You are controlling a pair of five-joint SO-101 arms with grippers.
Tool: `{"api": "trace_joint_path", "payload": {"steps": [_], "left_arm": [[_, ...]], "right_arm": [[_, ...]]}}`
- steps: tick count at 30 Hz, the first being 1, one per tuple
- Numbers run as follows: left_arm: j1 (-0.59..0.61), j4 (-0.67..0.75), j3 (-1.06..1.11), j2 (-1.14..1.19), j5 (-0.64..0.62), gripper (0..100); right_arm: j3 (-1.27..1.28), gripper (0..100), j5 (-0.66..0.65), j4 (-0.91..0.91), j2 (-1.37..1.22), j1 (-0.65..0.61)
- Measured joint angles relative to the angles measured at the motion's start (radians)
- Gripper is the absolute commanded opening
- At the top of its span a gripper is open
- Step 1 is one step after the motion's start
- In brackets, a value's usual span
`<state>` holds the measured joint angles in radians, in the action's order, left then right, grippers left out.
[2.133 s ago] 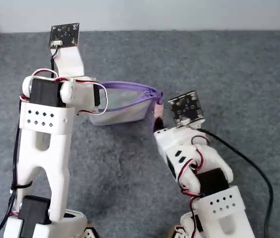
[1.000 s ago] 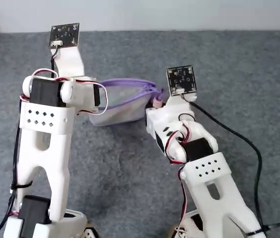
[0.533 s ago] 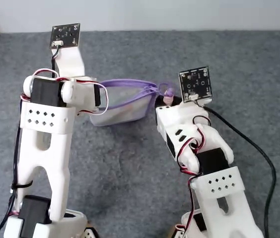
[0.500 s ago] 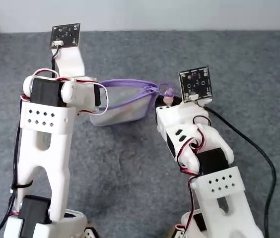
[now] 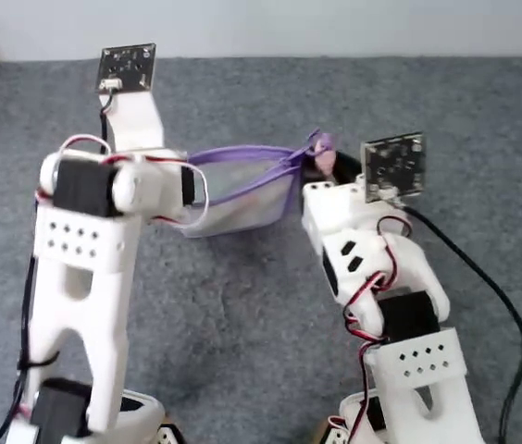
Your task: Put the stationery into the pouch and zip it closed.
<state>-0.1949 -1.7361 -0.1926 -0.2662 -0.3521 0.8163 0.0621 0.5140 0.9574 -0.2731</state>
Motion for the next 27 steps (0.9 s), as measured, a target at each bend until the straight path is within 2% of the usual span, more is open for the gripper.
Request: {"api": "trace_joint_path", "payload": {"steps": [6, 10, 14, 19, 27], "left_arm": [[-0.086, 0.0, 0.091, -0.121, -0.003, 1], [-0.098, 0.0, 0.124, -0.149, -0.003, 1], [-0.098, 0.0, 0.126, -0.149, -0.003, 1], [-0.097, 0.0, 0.126, -0.149, -0.003, 1], [-0.098, 0.0, 0.126, -0.149, -0.003, 1]], "right_arm": [[0.0, 0.8, -0.051, -0.078, 0.0, 0.009], [0.0, 0.8, -0.058, -0.069, 0.002, 0.009], [-0.008, 2.7, -0.058, 0.051, 0.006, 0.006], [-0.008, 13.3, -0.041, 0.226, -0.002, -0.026], [0.049, 14.7, 0.005, 0.261, -0.005, -0.034]]}}
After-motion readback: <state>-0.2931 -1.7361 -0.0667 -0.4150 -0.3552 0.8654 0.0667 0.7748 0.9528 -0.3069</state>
